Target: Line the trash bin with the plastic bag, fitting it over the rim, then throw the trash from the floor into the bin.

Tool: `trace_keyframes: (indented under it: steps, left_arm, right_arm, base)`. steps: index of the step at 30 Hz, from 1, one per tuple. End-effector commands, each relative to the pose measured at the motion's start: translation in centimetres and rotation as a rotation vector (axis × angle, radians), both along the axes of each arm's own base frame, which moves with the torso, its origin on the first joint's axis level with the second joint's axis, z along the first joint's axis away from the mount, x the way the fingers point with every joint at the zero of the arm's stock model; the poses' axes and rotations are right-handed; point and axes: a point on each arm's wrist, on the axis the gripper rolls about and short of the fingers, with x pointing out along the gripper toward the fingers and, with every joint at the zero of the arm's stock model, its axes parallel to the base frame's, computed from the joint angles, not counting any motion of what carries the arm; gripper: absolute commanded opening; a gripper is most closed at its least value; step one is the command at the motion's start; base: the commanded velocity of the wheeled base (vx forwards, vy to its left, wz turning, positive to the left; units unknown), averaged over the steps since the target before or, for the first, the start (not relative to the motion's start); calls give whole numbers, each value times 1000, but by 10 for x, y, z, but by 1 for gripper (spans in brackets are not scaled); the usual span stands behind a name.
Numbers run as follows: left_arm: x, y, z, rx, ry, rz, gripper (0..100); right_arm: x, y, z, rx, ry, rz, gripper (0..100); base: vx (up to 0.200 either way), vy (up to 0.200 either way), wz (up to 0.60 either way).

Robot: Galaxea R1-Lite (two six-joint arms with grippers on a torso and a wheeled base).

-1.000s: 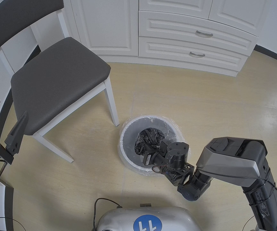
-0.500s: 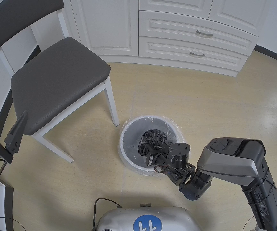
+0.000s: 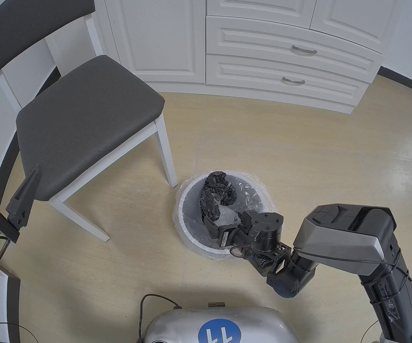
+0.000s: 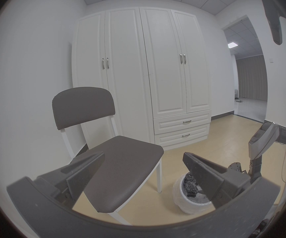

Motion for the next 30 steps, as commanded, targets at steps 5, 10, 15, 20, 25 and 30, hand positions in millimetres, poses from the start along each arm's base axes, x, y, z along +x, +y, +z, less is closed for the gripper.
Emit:
trace_keyframes:
  steps: [5,10,15,20,25,30]
  left_arm:
    - [-1,0,1,-1,-5,0,100]
    - [-1,0,0,0,-5,1,100]
    - [-1,0,-1,7,0,2,100]
    - [-1,0,-5,14,12,3,100]
    - [0,0,-9,27,33,13,100]
    - [0,10,-11,19,29,107,100]
  right_arm:
    - [-4,-1,14,-6,-23,7,100]
    - [-28,-12,48,-98,-63,30,100]
    - [-60,-42,73,-372,-136,23,100]
    - [-84,-74,105,-553,-224,-122,100]
    - [-84,-104,138,-557,-256,-286,100]
    - [-66,-163,158,-550,-250,-507,100]
  base:
    - [0,0,0]
    - [0,0,0]
    - [0,0,0]
    - [0,0,0]
    - [0,0,0]
    - [0,0,0]
